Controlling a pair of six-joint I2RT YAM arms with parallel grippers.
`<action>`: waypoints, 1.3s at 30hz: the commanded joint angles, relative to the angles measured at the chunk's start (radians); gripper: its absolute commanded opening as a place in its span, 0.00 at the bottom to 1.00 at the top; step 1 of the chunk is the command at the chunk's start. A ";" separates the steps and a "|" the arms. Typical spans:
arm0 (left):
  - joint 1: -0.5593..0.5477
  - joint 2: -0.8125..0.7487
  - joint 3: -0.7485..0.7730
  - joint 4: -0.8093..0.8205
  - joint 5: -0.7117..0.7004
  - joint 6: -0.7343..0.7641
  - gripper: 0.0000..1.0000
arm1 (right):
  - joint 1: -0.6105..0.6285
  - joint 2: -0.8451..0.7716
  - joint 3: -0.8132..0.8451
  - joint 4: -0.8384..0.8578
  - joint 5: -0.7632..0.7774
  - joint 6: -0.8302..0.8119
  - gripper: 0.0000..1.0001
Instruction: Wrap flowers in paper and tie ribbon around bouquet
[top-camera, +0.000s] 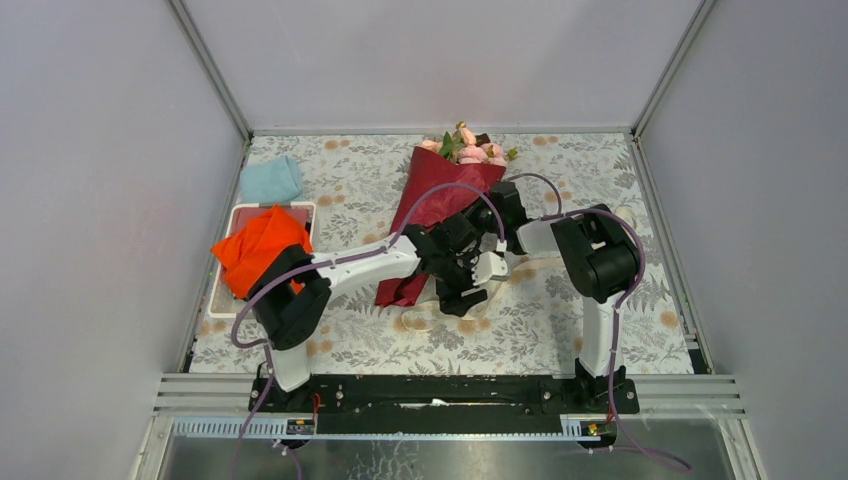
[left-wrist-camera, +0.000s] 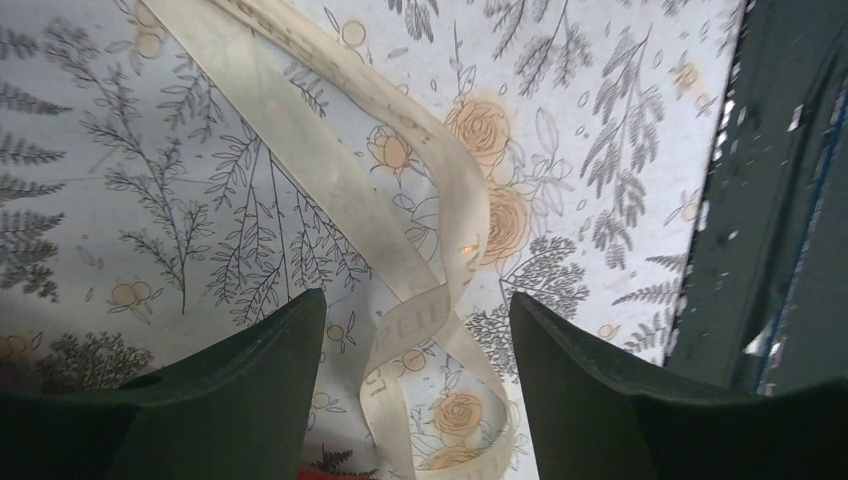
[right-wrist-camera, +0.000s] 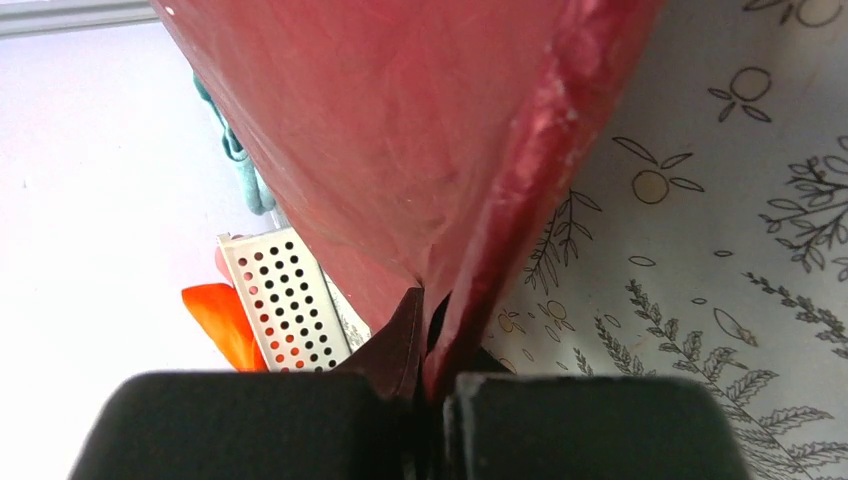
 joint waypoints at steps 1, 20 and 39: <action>0.009 0.033 -0.018 -0.023 0.029 0.105 0.75 | -0.012 -0.012 0.048 -0.021 -0.017 -0.072 0.00; 0.005 0.011 -0.121 -0.002 -0.014 0.101 0.00 | -0.037 -0.046 0.130 -0.136 -0.023 -0.182 0.00; 0.183 -0.107 -0.359 -0.260 -0.156 0.288 0.00 | -0.152 -0.104 0.258 -0.352 -0.173 -0.330 0.00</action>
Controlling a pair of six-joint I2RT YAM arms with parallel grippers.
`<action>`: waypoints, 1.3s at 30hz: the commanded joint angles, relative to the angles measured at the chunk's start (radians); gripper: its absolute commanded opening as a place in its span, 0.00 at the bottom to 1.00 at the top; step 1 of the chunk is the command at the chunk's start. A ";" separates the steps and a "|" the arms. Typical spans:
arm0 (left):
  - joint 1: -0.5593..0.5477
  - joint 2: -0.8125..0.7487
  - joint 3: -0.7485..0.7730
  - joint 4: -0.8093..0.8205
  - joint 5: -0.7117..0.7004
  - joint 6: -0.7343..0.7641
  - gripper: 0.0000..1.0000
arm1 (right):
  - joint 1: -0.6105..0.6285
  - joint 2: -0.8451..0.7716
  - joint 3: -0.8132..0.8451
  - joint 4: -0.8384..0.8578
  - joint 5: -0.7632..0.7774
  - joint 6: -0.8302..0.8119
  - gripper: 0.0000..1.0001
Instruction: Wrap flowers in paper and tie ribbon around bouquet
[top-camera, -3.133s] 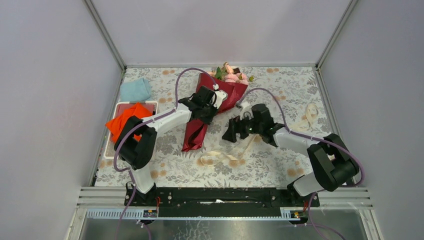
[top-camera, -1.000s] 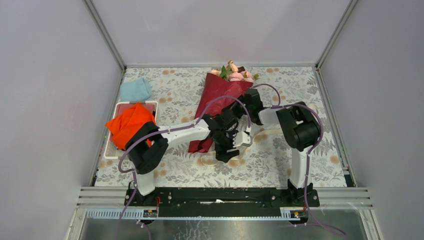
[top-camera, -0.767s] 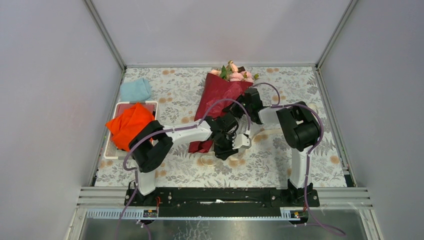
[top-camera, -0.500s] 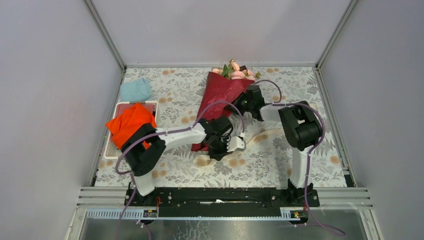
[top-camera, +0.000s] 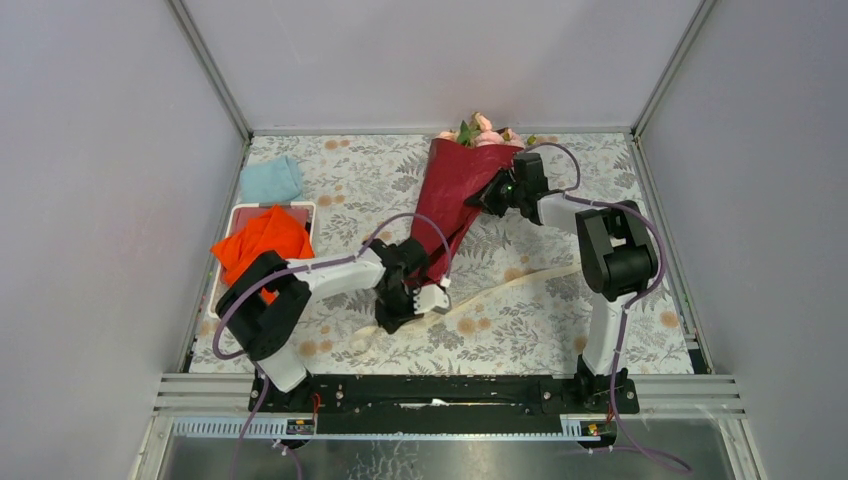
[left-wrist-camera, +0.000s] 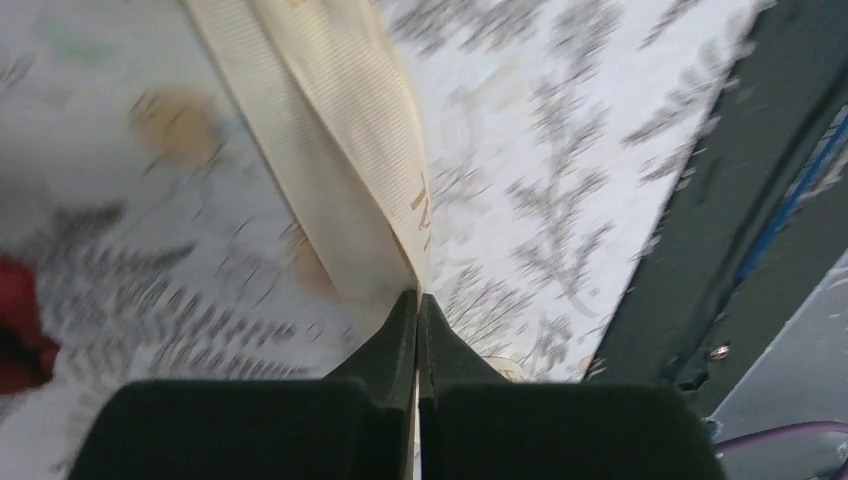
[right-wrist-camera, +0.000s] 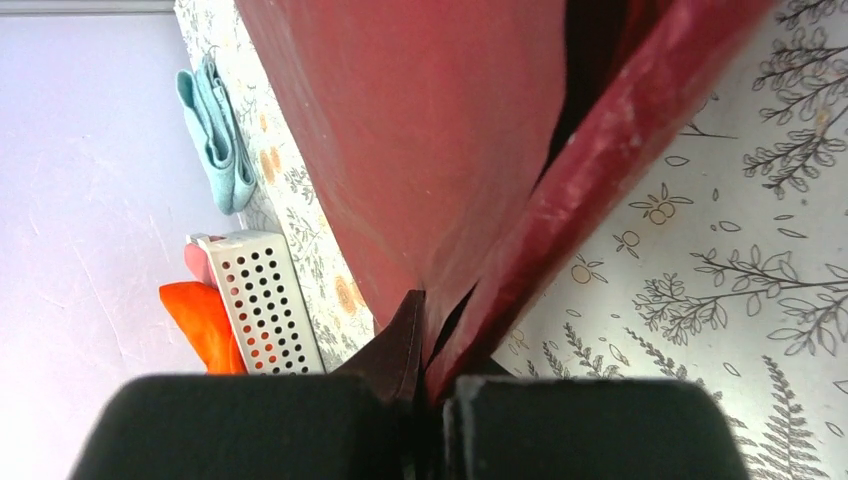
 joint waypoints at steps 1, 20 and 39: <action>0.116 0.024 -0.006 -0.044 -0.109 0.087 0.00 | -0.020 -0.080 0.058 -0.044 -0.062 -0.069 0.00; 0.393 0.274 0.335 0.199 -0.232 -0.211 0.00 | -0.072 -0.130 0.033 -0.268 -0.182 -0.296 0.00; 0.447 0.170 0.563 0.088 -0.102 -0.316 0.00 | -0.068 -0.210 -0.259 -0.253 -0.170 -0.389 0.00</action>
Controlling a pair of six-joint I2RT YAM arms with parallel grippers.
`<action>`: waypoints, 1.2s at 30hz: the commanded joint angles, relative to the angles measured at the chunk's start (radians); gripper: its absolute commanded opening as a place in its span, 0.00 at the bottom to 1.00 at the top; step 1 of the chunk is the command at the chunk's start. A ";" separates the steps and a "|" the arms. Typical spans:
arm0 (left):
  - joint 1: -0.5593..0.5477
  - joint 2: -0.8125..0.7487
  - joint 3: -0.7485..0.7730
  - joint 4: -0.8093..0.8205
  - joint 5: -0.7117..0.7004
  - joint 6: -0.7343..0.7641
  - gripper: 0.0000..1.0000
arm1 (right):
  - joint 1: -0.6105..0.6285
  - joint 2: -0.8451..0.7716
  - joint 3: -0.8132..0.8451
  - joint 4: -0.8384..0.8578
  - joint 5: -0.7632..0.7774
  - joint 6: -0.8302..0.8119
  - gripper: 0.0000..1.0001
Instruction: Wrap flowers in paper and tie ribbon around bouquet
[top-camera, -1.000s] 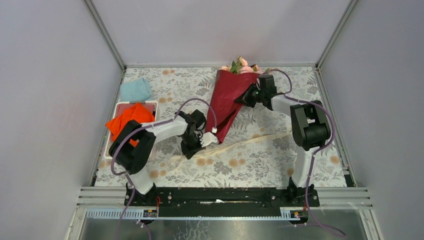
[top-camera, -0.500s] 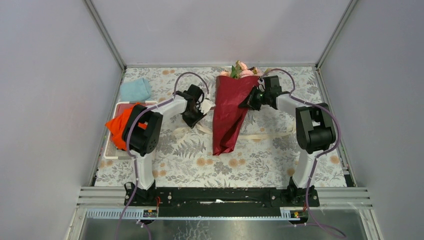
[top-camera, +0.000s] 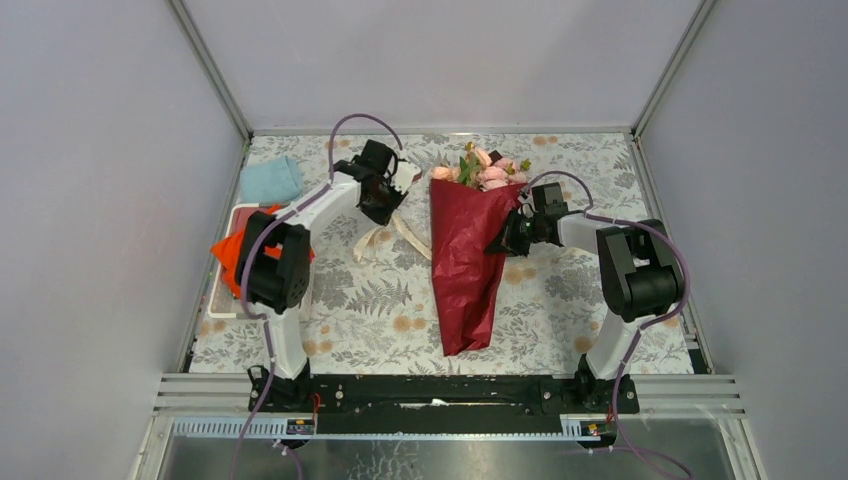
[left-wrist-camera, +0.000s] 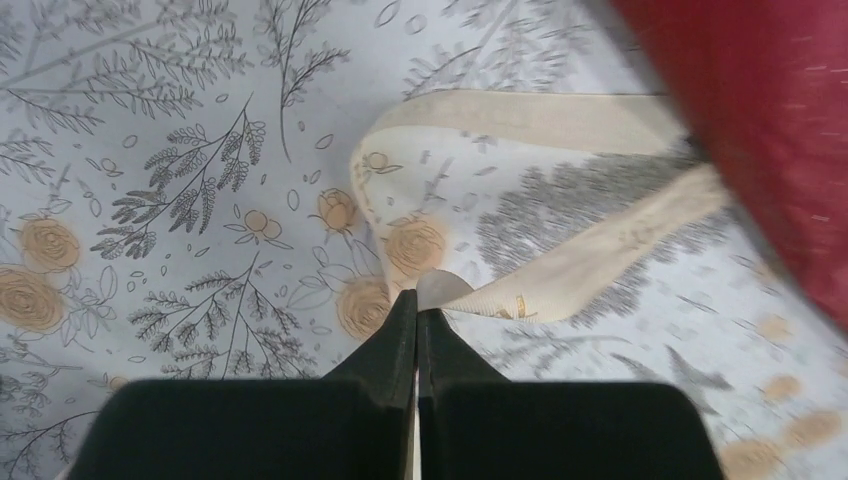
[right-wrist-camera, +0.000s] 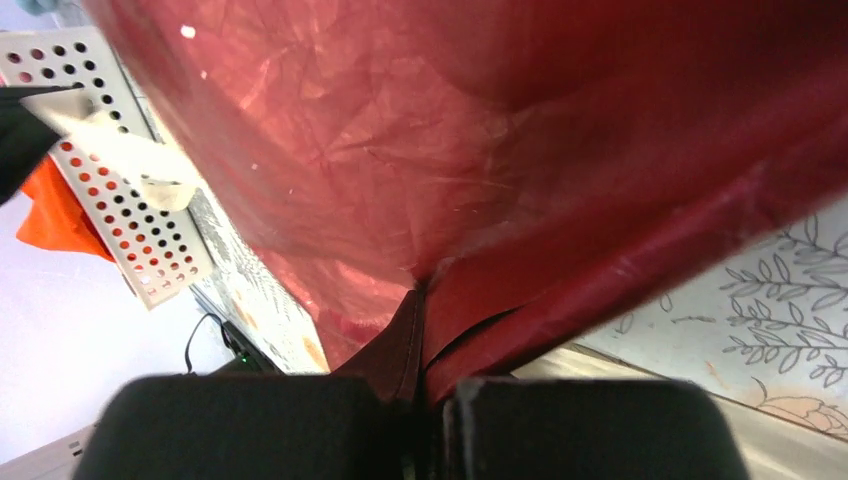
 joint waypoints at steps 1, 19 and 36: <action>-0.017 -0.150 0.014 -0.083 0.172 0.038 0.00 | 0.005 -0.008 -0.023 0.036 -0.002 -0.036 0.00; -0.074 -0.295 -0.122 -0.159 0.132 0.125 0.69 | 0.011 0.033 -0.021 0.069 0.014 -0.056 0.00; 0.067 0.149 0.037 0.015 0.004 -0.033 0.29 | 0.010 0.037 -0.007 0.057 0.014 -0.072 0.00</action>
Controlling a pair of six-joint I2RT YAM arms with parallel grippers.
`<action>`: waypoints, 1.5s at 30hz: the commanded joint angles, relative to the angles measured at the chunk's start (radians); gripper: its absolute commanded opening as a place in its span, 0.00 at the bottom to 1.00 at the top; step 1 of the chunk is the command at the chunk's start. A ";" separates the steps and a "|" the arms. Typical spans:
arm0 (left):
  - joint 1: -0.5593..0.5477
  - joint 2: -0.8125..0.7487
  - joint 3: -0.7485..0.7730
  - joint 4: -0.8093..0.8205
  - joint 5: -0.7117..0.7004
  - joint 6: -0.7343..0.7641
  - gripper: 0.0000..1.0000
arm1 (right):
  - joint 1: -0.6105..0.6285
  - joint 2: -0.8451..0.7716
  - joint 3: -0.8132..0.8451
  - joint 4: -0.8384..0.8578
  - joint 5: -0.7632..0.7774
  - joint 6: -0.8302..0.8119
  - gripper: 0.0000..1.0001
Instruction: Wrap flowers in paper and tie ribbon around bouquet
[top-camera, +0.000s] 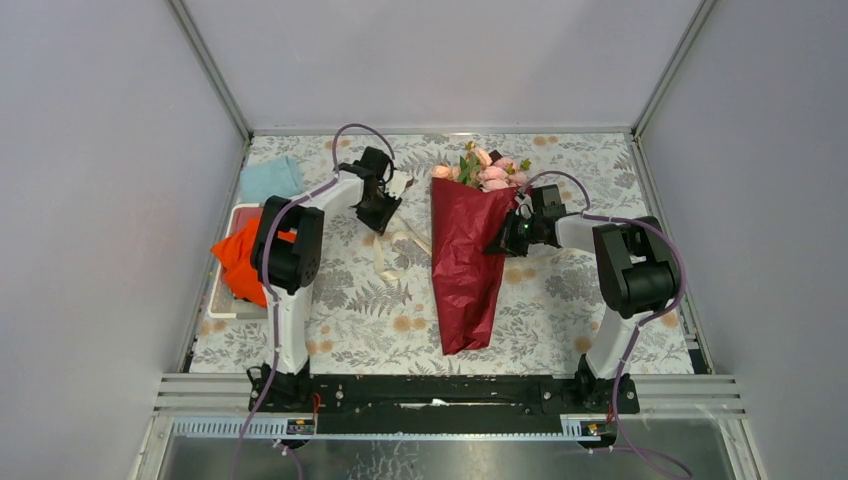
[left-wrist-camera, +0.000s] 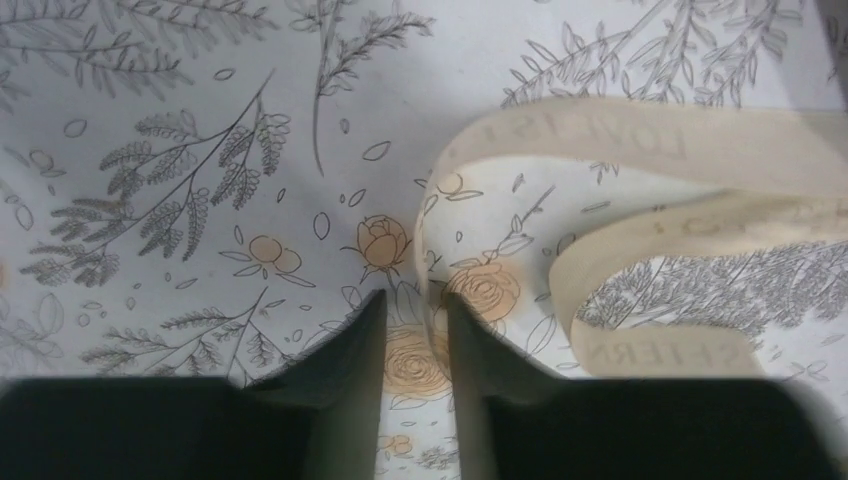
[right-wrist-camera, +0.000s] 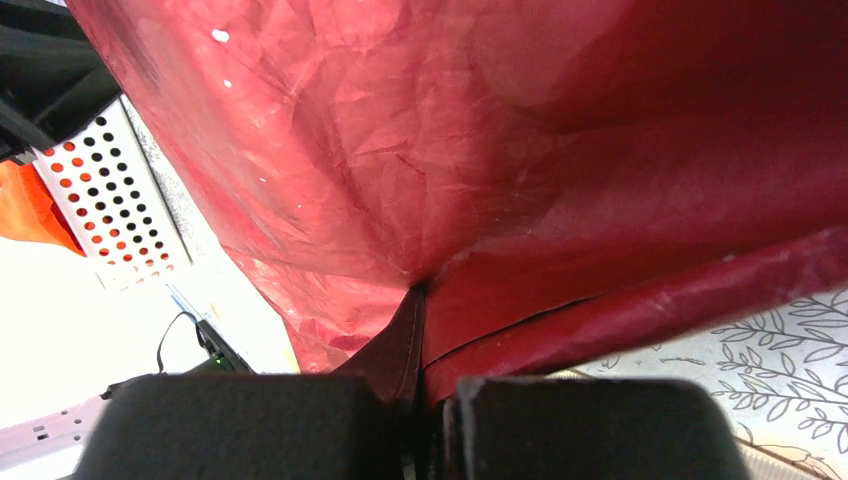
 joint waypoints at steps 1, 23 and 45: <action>0.004 0.014 -0.009 -0.009 0.023 0.006 0.09 | 0.005 0.006 0.020 0.006 0.012 -0.022 0.00; -0.248 -0.391 0.118 -0.083 0.507 -0.059 0.00 | 0.009 0.046 0.057 0.001 0.008 -0.018 0.00; -0.381 0.208 0.228 0.111 0.403 -0.303 0.00 | -0.191 -0.363 0.005 -0.064 0.626 -0.039 0.82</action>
